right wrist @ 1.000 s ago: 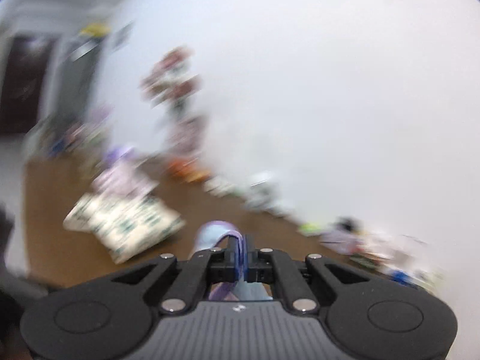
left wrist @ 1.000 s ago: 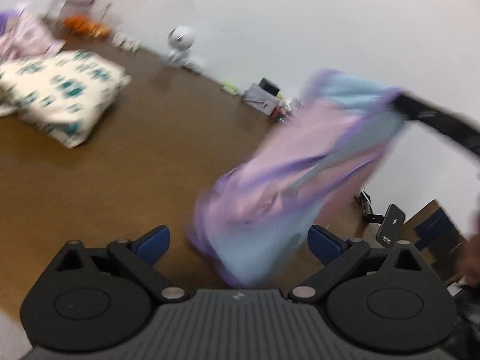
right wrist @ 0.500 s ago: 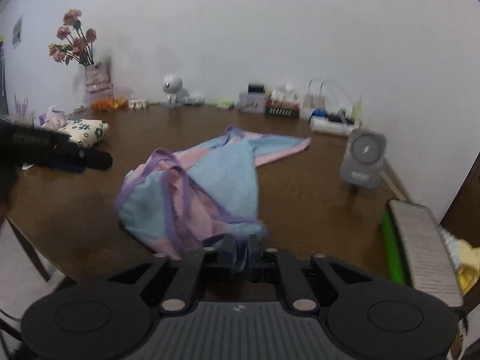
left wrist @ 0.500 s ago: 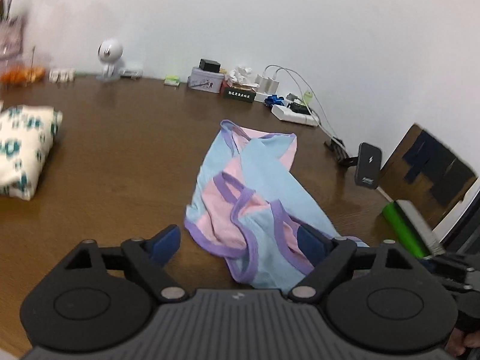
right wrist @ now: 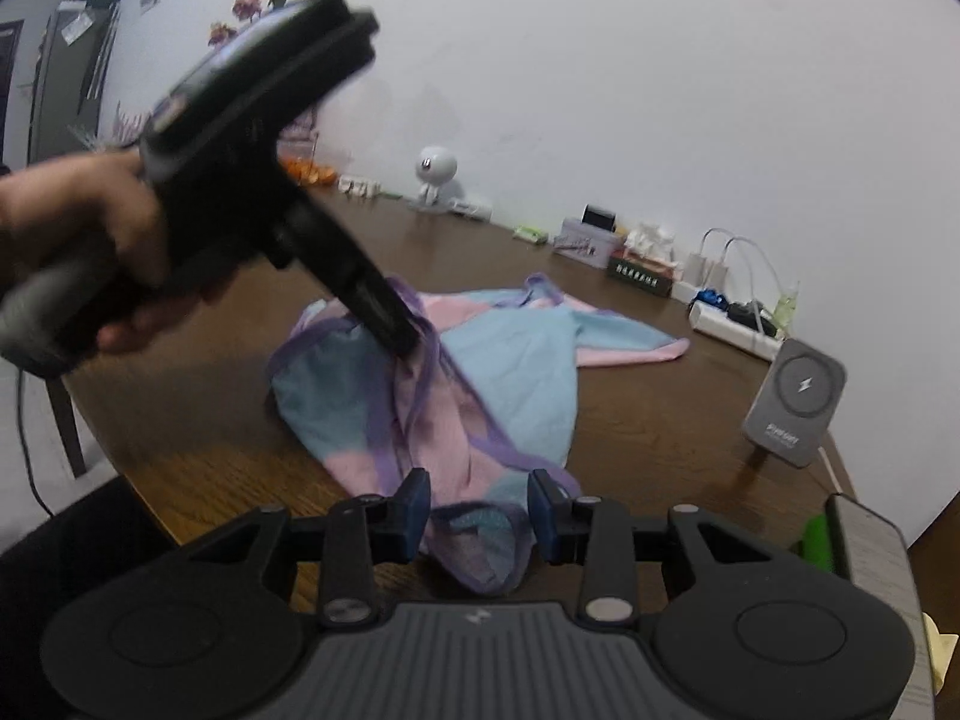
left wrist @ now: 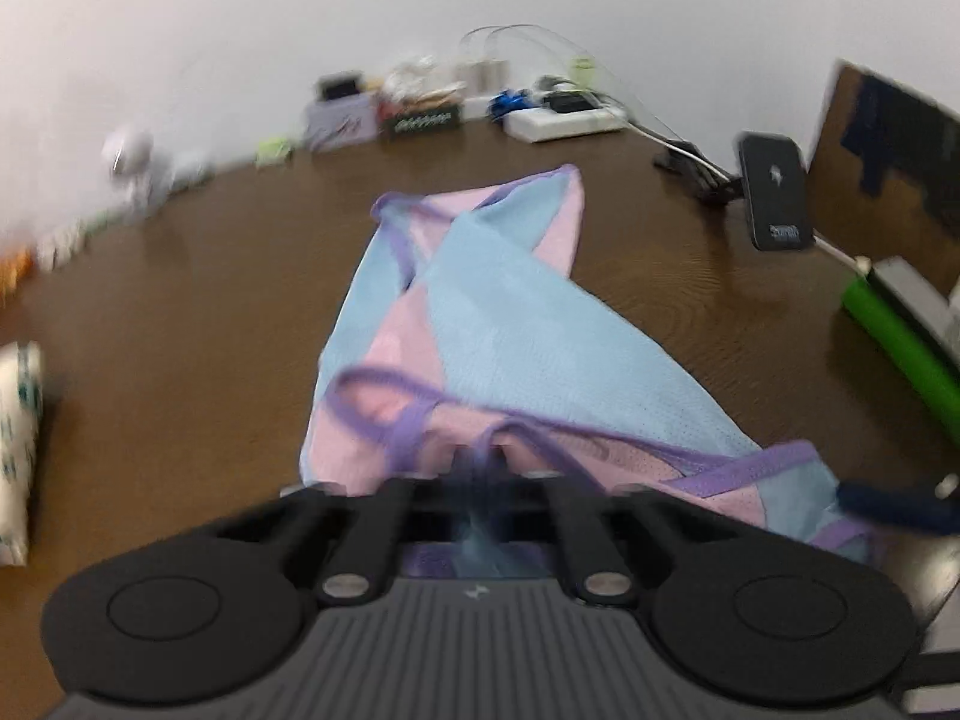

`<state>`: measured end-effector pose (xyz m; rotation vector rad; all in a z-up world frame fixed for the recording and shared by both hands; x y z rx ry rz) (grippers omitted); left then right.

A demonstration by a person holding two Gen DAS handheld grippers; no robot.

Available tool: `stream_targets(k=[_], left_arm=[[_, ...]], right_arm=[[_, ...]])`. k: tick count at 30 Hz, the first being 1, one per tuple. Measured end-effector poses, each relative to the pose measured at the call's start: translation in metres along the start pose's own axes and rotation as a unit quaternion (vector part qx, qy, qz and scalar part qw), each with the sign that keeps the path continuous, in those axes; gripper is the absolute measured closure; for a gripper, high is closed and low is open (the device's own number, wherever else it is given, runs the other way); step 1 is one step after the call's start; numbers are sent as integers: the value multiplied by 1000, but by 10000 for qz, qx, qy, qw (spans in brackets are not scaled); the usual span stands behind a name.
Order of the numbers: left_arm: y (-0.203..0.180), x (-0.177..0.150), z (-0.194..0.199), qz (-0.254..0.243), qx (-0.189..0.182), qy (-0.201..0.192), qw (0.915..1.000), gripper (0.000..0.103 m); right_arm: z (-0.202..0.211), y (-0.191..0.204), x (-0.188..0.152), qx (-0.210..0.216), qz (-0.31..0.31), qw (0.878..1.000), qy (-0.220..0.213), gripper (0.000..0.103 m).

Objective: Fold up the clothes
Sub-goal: 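Grasp the garment's purple-trimmed edge with the left tool while the right tool lifts another edge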

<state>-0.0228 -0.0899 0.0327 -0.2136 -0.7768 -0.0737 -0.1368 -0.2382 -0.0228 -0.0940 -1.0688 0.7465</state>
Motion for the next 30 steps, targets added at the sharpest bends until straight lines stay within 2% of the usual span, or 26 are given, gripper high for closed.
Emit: stream_targets(k=[5,10,14,18,20,22,24,25,30], left_arm=[[11,-9,51,452,-380,-287,9978,99],[8,-13,95,319,-469,-772,9954,99],[12,-22,107,285,-463,-861,9948,99],[23,-31,115,348,-499,-894,9941,99],[28,-35,121,310,-433,-999,9936,99],[34,-38,125,297,-360,-1060,9933,99],[41,-43,125,362,-381,-1013,9935,99],[44,-45,123,385,-380,-982,9937,99],[51,-57,116,438,-362,-878,9945,99]], right_arm=[[-9,7,5,173,194,9996,-114,70],[-9,16,21,177,357,9990,-205,69],[-6,20,44,394,21,9971,-648,66],[-26,34,57,434,-20,9974,-577,68],[-39,42,59,239,71,9989,-386,69],[-46,45,57,-138,187,9997,-106,70],[-42,44,51,-465,250,9986,68,83],[-39,41,47,-629,237,9976,154,85],[-17,44,31,-1394,466,9884,374,86]])
Point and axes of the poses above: each gripper's, at about its wrist camera, not at the fingertips, and z roughly against the way its jaws point, y to its left, x to its top, the point moved 2 cm from there along -z, roughly the way its jaws point, and after that the axes turned 14 degrees about z, right-handed, at the moved point
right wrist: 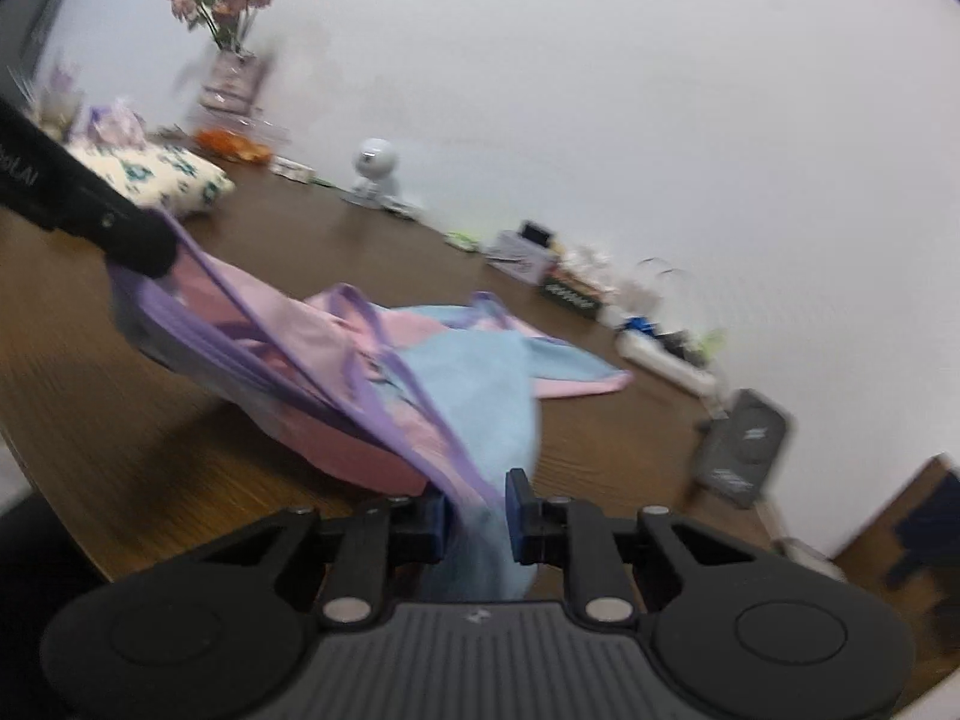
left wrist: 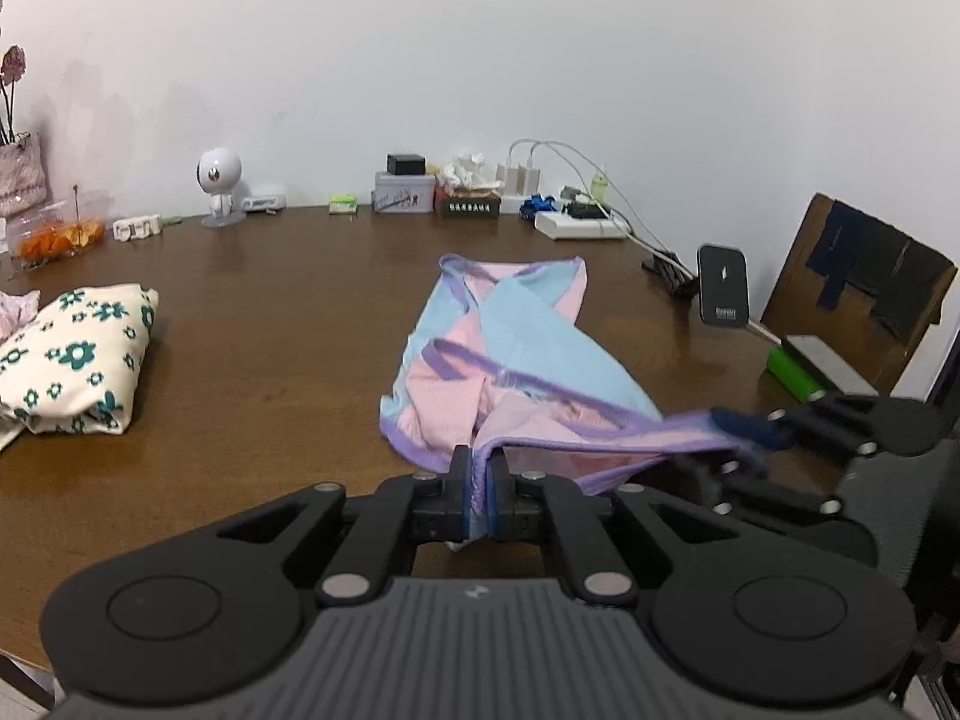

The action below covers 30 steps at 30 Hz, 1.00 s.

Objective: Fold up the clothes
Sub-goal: 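Grasp the garment's purple-trimmed edge with the left tool while the right tool lifts another edge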

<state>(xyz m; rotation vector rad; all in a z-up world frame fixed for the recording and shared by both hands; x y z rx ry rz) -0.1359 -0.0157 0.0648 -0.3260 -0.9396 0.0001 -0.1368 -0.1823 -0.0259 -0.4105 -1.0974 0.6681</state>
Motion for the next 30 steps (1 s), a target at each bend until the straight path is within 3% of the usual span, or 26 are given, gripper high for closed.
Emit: stream_targets(k=[4,7,11,13,17,21,26,30], left_arm=[[1,-3,5,-169,86,-185,9996,99],[-2,-5,10,-408,187,-383,9983,99],[0,-6,8,-365,179,-378,9985,98],[1,-5,7,-325,167,-390,9986,98],[0,-5,6,-347,176,-388,9985,98],[-1,-6,7,-407,164,-397,9982,98],[-2,-7,8,-446,165,-377,9982,98],[0,-6,10,-412,151,-400,9982,98]], right_arm=[[8,10,-6,-421,487,9978,136,86],[16,18,-3,-491,871,9950,71,77],[25,18,3,20,740,9972,-42,76],[29,20,7,392,719,9966,-62,69],[43,14,15,1150,327,9920,-405,65],[39,20,26,912,467,9922,-713,65],[40,27,48,1076,573,9829,-1380,65],[25,39,57,931,883,9825,-1353,65]])
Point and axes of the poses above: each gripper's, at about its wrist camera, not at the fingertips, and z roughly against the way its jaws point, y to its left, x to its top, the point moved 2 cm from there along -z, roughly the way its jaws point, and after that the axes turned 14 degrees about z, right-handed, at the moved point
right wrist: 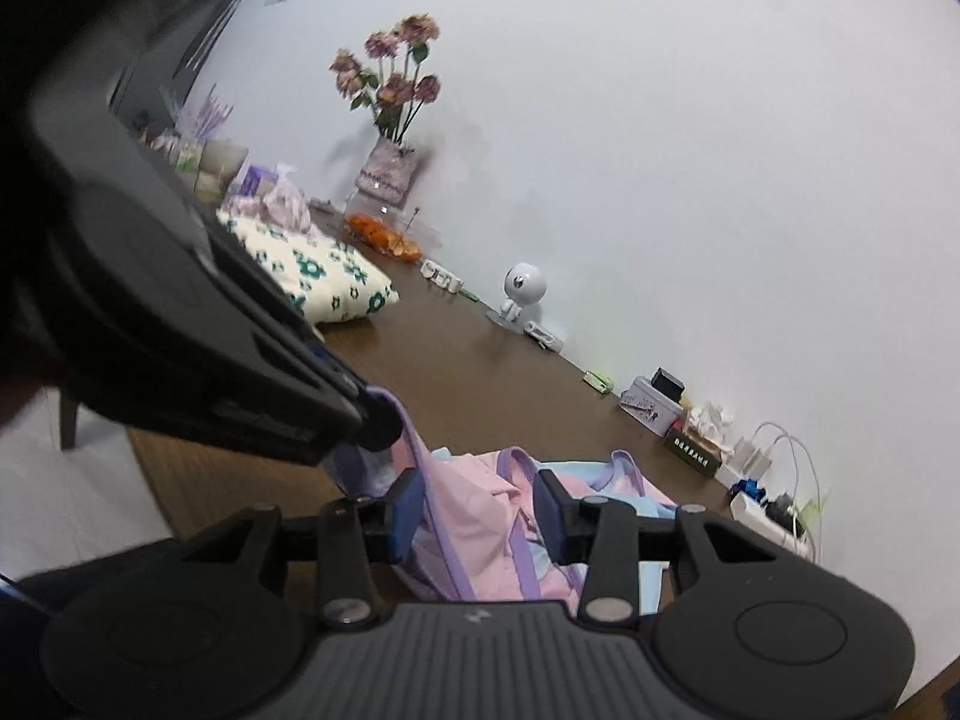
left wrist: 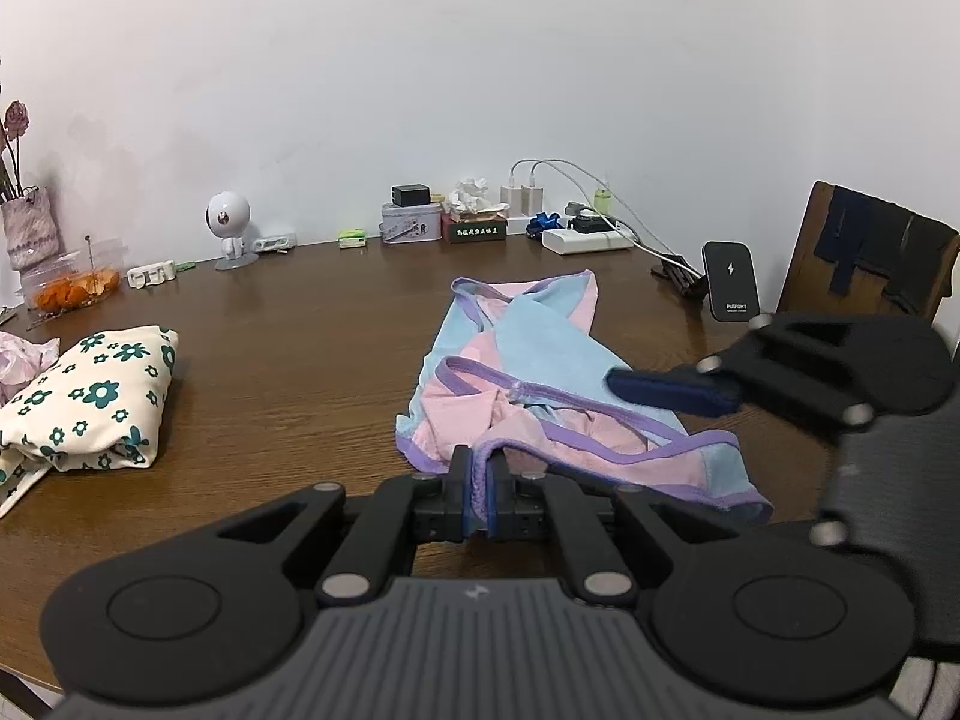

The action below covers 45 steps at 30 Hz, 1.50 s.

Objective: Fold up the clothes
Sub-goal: 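Grasp the garment's purple-trimmed edge with the left tool while the right tool lifts another edge, then lift the garment by its trimmed edges with both tools and shake it out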

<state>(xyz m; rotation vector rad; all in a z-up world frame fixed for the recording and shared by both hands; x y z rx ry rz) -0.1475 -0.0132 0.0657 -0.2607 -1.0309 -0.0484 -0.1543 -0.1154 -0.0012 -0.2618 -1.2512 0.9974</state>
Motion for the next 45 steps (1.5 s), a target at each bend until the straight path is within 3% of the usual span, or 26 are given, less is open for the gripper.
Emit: stream_targets(k=[6,11,15,19,20,22,23,27,32,34,36,42,44,45], left_arm=[[5,-4,1,39,103,-28,9999,98],[6,-7,-4,111,60,60,9999,98],[7,-9,-6,100,30,102,9999,98],[8,-19,-5,30,153,109,9998,95],[8,-24,-6,47,192,144,9997,92],[5,-36,-8,133,252,213,9994,57],[3,-43,-9,204,267,243,9991,55],[-14,-61,-19,6,567,253,9981,55],[-20,-67,-30,-535,1405,-1,9886,56],[-15,-68,-31,-683,1674,-104,9835,64],[-9,-64,-32,-687,1837,-150,9805,65],[-4,-60,-32,-1032,2256,-237,9684,61],[-3,-58,-32,-1113,2295,-135,9668,69],[-2,-56,-32,-1107,2248,-7,9681,82]], right_arm=[[-8,8,-25,-545,419,9945,793,66],[9,5,-61,-894,285,9851,1440,69],[21,-4,-67,-1130,-66,9838,1389,94],[22,-2,-64,-1057,55,9856,1320,97],[22,0,-63,-1025,93,9862,1293,98],[24,-3,-59,-997,-119,9886,1123,100],[27,-8,-57,-982,-334,9895,1007,101],[44,-25,-50,-844,-1088,9881,682,101],[58,-30,-45,-883,-1232,9874,463,102],[64,-34,-48,-993,-1329,9851,463,102],[68,-40,-52,-1060,-1474,9822,489,102],[59,-18,-63,-992,-976,9867,845,102],[57,-11,-65,-928,-922,9871,921,102],[56,-8,-66,-888,-910,9873,949,102]])
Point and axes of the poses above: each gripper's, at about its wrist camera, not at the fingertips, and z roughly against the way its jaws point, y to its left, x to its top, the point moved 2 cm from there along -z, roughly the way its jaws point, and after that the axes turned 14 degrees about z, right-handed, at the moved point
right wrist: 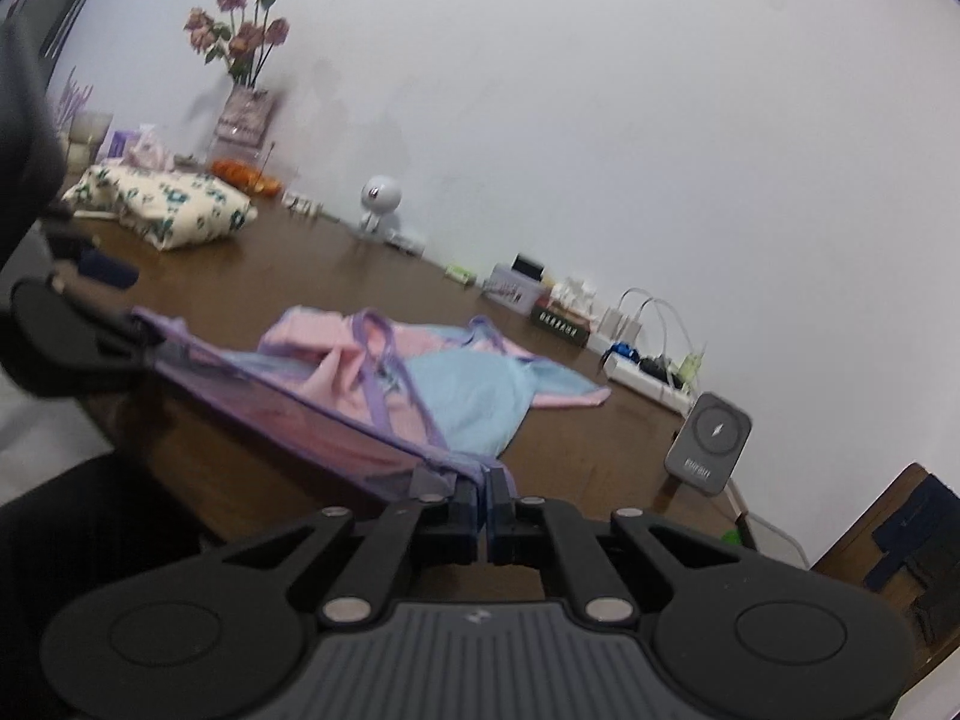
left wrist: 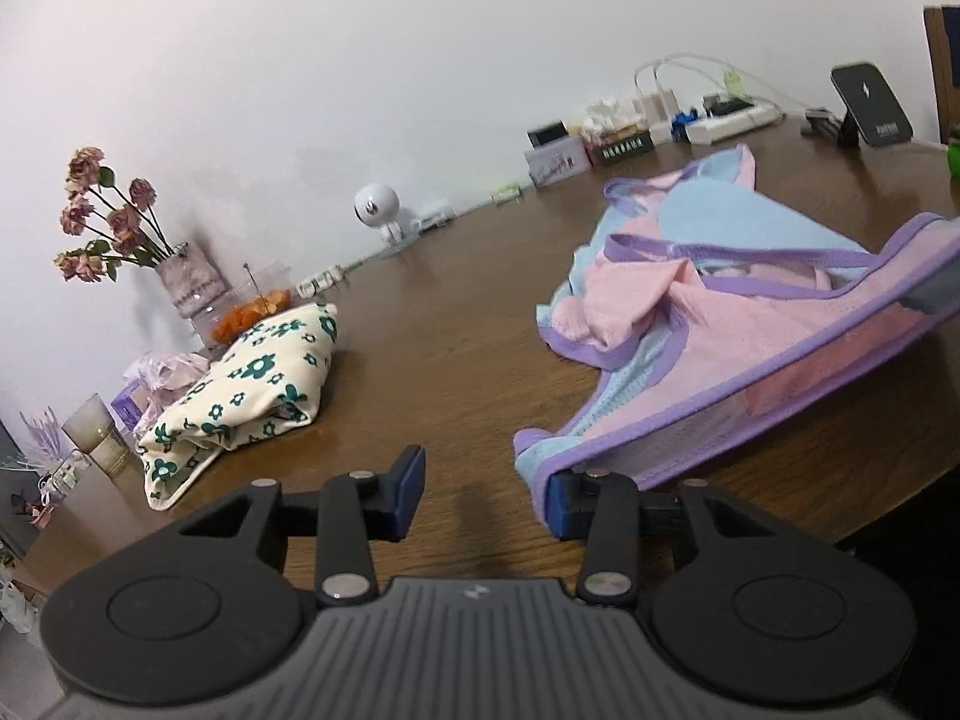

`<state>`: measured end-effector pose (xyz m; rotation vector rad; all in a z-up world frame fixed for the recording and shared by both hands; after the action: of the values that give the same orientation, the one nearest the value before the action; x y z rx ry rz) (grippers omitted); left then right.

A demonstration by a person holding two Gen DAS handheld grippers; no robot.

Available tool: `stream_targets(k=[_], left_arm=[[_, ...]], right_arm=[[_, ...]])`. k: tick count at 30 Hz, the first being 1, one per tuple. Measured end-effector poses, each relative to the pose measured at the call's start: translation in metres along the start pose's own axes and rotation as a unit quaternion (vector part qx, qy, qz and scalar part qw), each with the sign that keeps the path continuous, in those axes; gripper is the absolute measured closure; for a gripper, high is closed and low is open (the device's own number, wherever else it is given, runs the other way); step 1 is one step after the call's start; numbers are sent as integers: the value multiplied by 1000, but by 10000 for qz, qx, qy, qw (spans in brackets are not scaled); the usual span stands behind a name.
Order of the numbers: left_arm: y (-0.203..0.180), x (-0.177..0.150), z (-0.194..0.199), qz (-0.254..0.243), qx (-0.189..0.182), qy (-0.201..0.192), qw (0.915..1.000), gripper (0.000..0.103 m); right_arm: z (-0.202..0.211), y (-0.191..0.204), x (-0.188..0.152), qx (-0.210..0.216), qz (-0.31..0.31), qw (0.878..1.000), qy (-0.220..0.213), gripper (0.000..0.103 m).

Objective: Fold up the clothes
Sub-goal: 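Lift the garment by its trimmed edges with both tools and shake it out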

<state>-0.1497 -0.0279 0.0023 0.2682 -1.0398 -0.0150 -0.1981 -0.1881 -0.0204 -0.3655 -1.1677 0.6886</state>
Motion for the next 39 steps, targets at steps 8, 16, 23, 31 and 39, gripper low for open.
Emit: stream_targets(k=[8,16,23,31,39], left_arm=[[45,83,-43,705,-1712,680,9803,100],[74,354,-188,512,-1706,301,9835,100],[81,524,-104,-76,-983,-1518,9835,99],[80,445,-18,-306,-869,-1833,9787,88],[31,152,-59,-246,-1728,681,9823,80]], right_arm=[[-37,-35,25,809,-702,9942,26,102],[-241,-204,181,578,-834,9948,-106,102],[-223,-335,343,-978,-199,9871,-1250,101],[-115,-329,322,-1143,156,9746,-1920,101],[-137,-169,132,1070,-27,9937,-325,97]])
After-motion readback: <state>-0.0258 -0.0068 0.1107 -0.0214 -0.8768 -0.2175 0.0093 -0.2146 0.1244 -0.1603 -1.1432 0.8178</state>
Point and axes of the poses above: each gripper's, at about its wrist camera, not at the fingertips, and z roughly against the way its jaws point, y to its left, x to its top, the point moved 2 cm from there along -z, roughly the way its jaws point, and after that the axes turned 14 degrees about z, right-handed, at the moved point
